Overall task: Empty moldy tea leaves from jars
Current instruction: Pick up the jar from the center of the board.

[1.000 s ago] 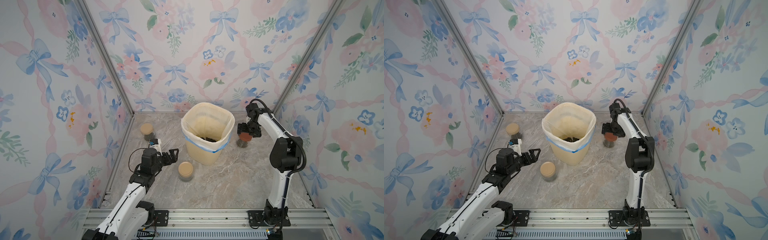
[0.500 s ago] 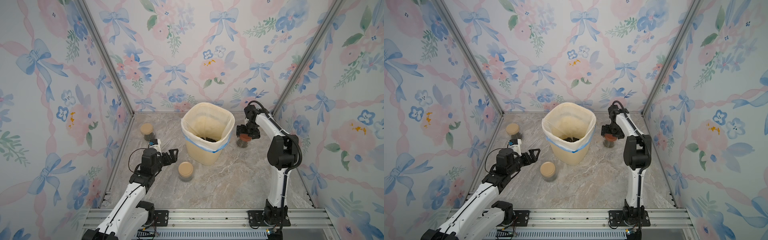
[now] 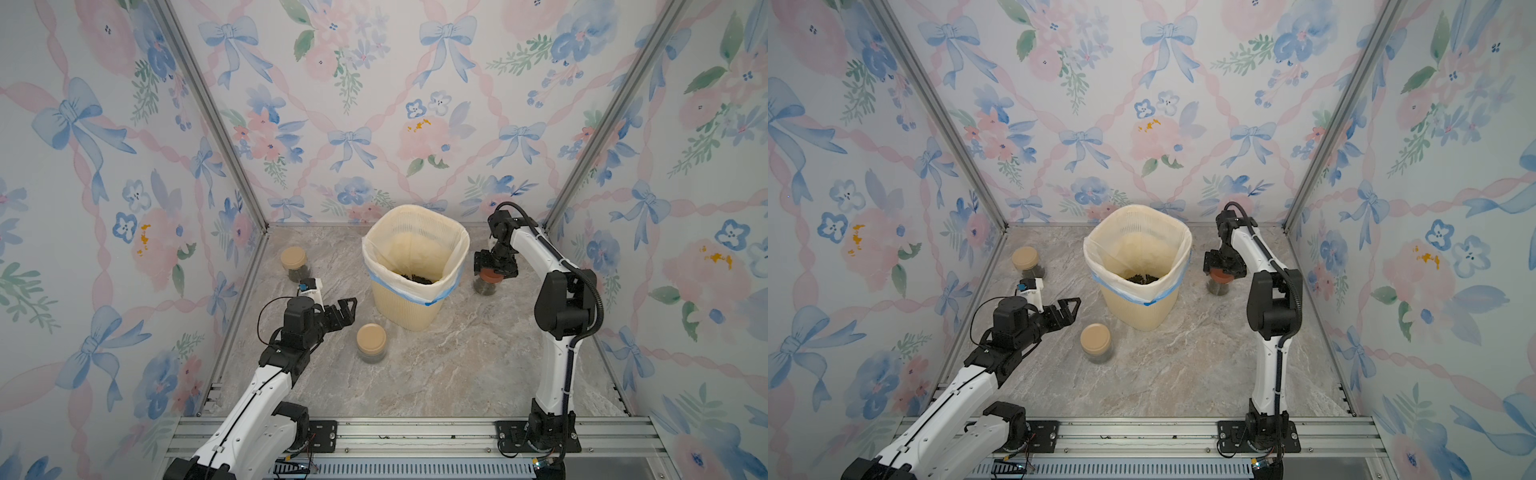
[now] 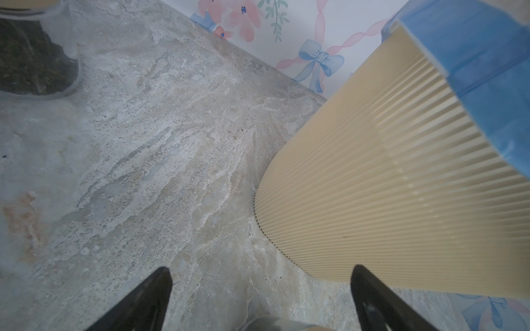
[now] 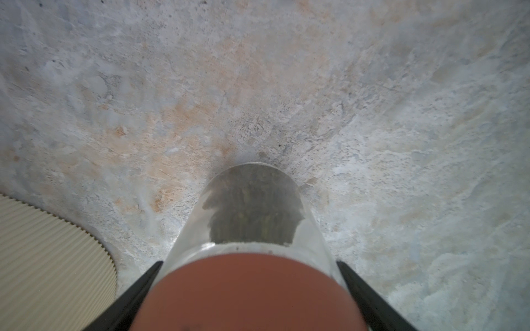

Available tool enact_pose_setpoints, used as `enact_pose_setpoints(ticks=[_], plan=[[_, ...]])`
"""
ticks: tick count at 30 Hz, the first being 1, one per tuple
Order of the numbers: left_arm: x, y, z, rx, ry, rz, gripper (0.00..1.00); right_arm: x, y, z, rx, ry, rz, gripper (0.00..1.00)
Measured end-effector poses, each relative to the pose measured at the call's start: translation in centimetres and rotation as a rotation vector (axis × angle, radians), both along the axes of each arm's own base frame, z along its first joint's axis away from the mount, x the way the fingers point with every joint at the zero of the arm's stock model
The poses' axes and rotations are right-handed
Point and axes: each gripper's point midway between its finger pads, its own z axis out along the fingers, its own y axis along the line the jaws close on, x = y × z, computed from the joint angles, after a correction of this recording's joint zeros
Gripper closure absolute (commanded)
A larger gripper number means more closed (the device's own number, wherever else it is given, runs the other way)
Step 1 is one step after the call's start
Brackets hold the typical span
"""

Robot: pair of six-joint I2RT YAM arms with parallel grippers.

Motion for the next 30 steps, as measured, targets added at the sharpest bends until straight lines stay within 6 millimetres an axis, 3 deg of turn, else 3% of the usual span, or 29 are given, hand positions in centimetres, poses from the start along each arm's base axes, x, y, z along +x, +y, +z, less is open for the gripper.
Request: enact_pose_setpoints(ticks=[6, 10, 20, 30], plan=[[-0.1, 0.0, 0.5, -0.004, -0.015, 0.001, 0.02, -0.2, 0.1, 0.0, -0.002, -0.002, 0.002, 0.18], [-0.2, 0.0, 1.0, -0.017, -0.028, 0.003, 0.02, -1.7, 0.8, 0.0, -0.004, 0.014, 0.02, 0.19], [-1.4, -3.2, 1.7, -0.038, -0.037, -0.107, 0.03, -9.1, 3.4, 0.5, 0.003, 0.072, 0.077, 0.19], [-5.6, -8.1, 6.0, -0.068, -0.177, -0.283, 0.02, -15.1, 4.5, 3.0, 0.048, 0.015, 0.082, 0.2]])
